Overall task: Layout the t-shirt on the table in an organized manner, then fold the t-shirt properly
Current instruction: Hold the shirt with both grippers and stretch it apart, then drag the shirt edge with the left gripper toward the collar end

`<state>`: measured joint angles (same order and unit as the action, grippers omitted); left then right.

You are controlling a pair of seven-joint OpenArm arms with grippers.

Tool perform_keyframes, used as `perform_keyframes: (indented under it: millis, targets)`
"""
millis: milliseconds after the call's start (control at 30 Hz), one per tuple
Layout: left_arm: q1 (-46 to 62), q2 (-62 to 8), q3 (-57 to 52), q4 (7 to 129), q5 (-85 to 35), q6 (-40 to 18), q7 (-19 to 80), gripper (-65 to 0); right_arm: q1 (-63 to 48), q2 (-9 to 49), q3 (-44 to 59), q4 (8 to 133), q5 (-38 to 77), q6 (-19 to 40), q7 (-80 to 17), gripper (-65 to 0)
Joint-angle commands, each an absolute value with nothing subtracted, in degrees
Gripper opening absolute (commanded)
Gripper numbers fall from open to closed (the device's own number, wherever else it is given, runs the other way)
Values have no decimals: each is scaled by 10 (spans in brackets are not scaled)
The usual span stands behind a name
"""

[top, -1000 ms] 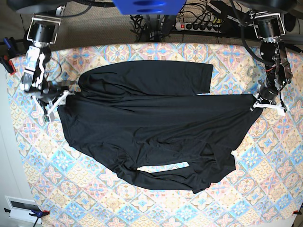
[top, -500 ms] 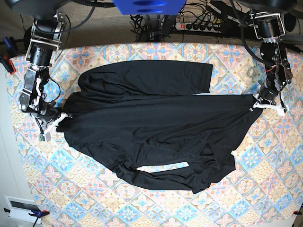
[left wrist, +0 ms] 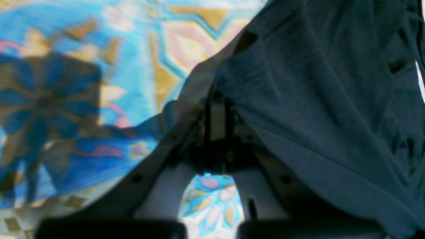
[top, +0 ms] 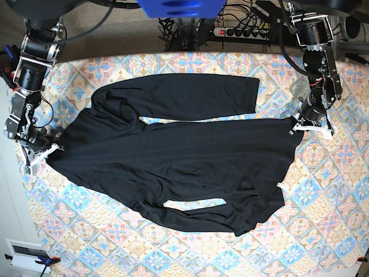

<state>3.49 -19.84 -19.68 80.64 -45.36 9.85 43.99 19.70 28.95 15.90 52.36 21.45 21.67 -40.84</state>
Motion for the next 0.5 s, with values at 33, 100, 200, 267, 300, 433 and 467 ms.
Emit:
perform_keyframes:
  millis: [33,100,200,267,300,433,467]
  targets:
    - [28,-210,-198,817,-451,101,432,-650,212,314,162,526,219,214,-385,-650]
    - [28,-214,-181,817,-451,101,432,-650,212,319,162,525,219,214,-383,-650]
    - [33,-214,-169,818,-452,101,432,-650,212,319,162,524,219,214,-383,-650]
    - [35,-222,-167,818,-455,101,450,-643,211,320,162,524,219,214,-383,-650]
    - [34,-225,-167,819,-457,101,465,-632,211,320,162,524,219,214,-383,-650]
    - [49,-231,-171,855,-466,101,492,-576,210,320,162,524,219,214,-383,-650]
    - [57,-233,-171,866,-473,101,493,-562,210,320,162,524,219,214,-383,-650]
